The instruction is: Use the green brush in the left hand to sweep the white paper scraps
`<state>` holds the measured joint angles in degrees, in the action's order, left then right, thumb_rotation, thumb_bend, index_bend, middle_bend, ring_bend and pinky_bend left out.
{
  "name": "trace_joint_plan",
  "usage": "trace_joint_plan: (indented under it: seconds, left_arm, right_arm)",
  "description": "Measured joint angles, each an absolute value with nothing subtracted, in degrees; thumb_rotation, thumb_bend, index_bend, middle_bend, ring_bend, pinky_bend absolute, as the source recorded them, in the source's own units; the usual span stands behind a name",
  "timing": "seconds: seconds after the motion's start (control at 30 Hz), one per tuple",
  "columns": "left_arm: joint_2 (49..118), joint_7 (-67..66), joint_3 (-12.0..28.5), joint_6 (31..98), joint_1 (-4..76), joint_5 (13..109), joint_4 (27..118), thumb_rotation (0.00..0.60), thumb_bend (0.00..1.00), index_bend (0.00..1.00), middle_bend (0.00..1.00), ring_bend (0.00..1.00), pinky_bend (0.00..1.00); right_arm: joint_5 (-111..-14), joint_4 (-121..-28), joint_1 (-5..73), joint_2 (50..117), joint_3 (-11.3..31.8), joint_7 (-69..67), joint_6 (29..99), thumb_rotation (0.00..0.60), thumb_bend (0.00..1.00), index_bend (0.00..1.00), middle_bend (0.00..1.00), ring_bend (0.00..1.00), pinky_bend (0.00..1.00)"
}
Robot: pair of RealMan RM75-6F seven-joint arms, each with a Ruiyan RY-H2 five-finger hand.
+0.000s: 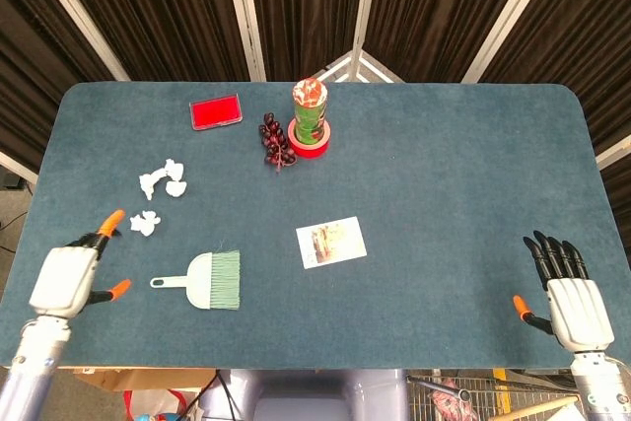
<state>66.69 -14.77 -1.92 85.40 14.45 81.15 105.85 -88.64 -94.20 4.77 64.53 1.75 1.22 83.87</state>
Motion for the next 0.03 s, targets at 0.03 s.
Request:
trace_joint_plan:
  seconds: [0.03]
  left_arm:
    - [66.2, -13.6, -2.6, 87.5, 13.2, 83.6, 104.7, 0.600, 0.00, 0.00, 0.00, 0.00, 0.16]
  right_arm:
    - [-88.7, -94.2, 4.8, 64.6, 1.7, 1.3, 83.9, 0.600, 0.32, 0.00, 0.00, 0.00, 0.00]
